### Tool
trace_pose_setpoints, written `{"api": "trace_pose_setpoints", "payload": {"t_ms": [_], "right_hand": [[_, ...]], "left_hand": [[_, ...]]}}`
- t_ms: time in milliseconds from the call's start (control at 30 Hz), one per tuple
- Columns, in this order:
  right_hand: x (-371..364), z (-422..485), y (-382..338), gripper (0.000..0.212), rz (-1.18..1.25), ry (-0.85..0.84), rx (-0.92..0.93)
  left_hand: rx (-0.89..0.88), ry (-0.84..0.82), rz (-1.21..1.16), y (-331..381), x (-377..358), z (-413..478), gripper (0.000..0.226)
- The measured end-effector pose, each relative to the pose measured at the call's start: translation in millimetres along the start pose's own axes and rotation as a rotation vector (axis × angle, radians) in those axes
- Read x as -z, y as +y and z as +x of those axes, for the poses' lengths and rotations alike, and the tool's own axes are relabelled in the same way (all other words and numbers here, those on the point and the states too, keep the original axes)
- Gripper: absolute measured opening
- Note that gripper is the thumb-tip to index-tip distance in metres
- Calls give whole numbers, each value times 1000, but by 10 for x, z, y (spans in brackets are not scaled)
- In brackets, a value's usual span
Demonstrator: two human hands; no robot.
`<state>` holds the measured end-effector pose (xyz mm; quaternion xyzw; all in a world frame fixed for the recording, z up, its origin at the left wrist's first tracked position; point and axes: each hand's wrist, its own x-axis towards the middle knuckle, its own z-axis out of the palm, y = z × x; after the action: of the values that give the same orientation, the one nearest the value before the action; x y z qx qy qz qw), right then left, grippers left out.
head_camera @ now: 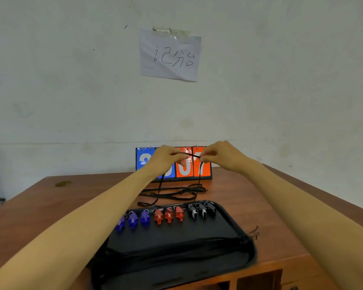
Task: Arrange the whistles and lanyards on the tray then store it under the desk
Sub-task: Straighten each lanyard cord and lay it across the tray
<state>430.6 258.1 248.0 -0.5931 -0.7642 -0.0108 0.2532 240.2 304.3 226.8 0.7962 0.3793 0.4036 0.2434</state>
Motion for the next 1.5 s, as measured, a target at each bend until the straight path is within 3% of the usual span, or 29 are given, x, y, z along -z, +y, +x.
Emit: {"api": "trace_pose_setpoints", "payload": {"t_ms": [100, 200, 267, 433, 600, 700, 933, 1167, 1300, 1400, 1500], "right_hand": [[63, -41, -84, 26, 41, 44, 1], [110, -52, -226, 29, 74, 83, 18], [140, -39, -332, 28, 84, 130, 48], [302, -20, -555, 18, 67, 336, 77], [509, -81, -482, 22, -176, 602, 109], [591, -172, -344, 21, -147, 657, 52], [560, -491, -106, 22, -159, 561, -80], [74, -964, 136, 21, -92, 263, -296], [-201, -1230, 250, 15, -84, 113, -375], [-379, -1370, 279, 1, -67, 27, -379], [-512, -1436, 348, 5, -93, -42, -375]], "left_hand": [[48, 24, 32, 27, 107, -50, 28], [71, -165, 188, 131, 122, -138, 36], [57, -241, 140, 213, 85, -211, 39], [69, -187, -126, 331, 5, -293, 35], [85, -3, -6, 241, 286, -241, 22], [64, 98, 55, 124, 664, -196, 26], [93, 159, 373, -58, 1175, -463, 27], [229, -135, 661, -371, 1079, -1144, 27], [262, -164, 664, -619, 869, -1527, 8], [262, -197, 720, -776, 761, -1723, 10], [281, -179, 719, -889, 684, -1839, 19]]}}
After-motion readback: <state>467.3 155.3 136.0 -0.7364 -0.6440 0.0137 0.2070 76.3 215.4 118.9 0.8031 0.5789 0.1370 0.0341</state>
